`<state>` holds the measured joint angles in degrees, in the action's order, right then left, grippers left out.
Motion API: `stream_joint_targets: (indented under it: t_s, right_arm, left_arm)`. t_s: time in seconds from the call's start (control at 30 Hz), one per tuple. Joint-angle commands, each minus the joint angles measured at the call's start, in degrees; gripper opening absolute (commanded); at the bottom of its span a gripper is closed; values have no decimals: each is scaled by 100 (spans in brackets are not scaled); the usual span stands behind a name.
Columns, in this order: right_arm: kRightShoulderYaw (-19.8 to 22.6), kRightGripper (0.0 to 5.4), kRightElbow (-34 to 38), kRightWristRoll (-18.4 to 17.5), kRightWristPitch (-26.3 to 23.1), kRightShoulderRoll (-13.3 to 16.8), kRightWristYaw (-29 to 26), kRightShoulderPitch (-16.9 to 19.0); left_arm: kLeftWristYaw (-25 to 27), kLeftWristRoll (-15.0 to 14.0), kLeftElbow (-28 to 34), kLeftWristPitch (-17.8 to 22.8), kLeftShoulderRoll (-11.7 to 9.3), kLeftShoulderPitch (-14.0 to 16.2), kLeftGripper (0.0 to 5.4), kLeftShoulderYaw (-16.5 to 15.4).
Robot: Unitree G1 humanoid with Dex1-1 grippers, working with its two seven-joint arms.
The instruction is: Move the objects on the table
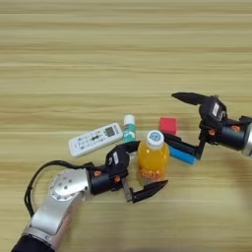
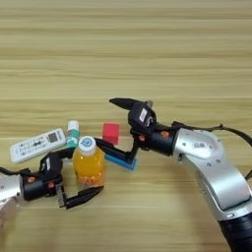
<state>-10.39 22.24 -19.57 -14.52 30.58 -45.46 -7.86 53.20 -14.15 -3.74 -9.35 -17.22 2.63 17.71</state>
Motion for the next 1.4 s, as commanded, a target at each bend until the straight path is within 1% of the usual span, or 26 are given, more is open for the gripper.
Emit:
stream_joint_targets:
  t_s: [0.03, 0.07, 0.23, 0.33, 0.4, 0.47, 0.5, 0.53, 0.63, 0.7, 0.73, 0.8, 0.87, 0.97, 1.03, 1.13, 1.23, 1.3, 1.4]
  right_arm:
    - [183, 540, -69, -10, -31, -27, 58, -190]
    - [198, 540, -79, -9, -30, -29, 60, -198]
    - [326, 540, -137, -21, -22, -55, 91, -266]
    - [380, 540, -171, -24, -23, -66, 119, -314]
    - [419, 540, -193, -25, -27, -71, 132, -345]
    - [446, 540, -210, -18, -28, -75, 140, -363]
    - [453, 540, -215, -14, -30, -78, 143, -368]
    - [458, 540, -219, -13, -32, -83, 146, -370]
    - [445, 540, -253, 17, -21, -107, 155, -373]
    - [443, 540, -261, 30, -20, -115, 159, -376]
    - [447, 540, -257, 29, -22, -116, 158, -376]
    - [473, 540, -238, 14, -32, -113, 160, -380]
    - [521, 540, -238, -4, -30, -117, 183, -403]
    - [591, 540, -259, -19, -17, -141, 228, -451]
    - [614, 540, -256, -25, -24, -151, 246, -463]
    - [639, 540, -263, -44, -32, -148, 252, -475]
    - [685, 540, -330, -77, -40, -145, 240, -506]
    - [716, 540, -410, -103, -35, -140, 211, -535]
    - [729, 540, -735, -85, 23, -145, 150, -634]
  left_arm:
    - [-54, -364, 402, 106, -25, -148, 538, -355]
    - [-61, -414, 458, 126, -25, -155, 538, -398]
    - [-243, -1100, 1222, 434, -1, -231, 538, -915]
    - [-290, -1464, 1624, 637, -80, -251, 538, -1148]
    - [-242, -1771, 1905, 781, -147, -227, 538, -1303]
    - [-167, -2079, 2155, 948, -212, -178, 538, -1412]
    - [-157, -2164, 2232, 1004, -232, -163, 538, -1443]
    - [-174, -2191, 2278, 1035, -244, -156, 538, -1462]
    - [-192, -2062, 2244, 1011, -264, -145, 538, -1443]
    - [-194, -2047, 2218, 999, -254, -144, 538, -1448]
    - [-194, -2064, 2225, 997, -246, -147, 538, -1463]
    - [-209, -2190, 2274, 1039, -226, -166, 538, -1532]
    - [-324, -2305, 2269, 1057, -179, -248, 538, -1675]
    - [-605, -2318, 2166, 1021, -64, -420, 538, -1877]
    - [-799, -2241, 2096, 1017, -9, -502, 538, -1971]
    - [-1021, -2012, 2014, 1022, -17, -577, 538, -2033]
    - [-1187, -1826, 1951, 1015, -91, -595, 538, -2102]
    - [-1248, -1784, 1954, 1065, -163, -604, 538, -2171]
    - [-1448, -1547, 1817, 1120, -274, -646, 538, -2277]
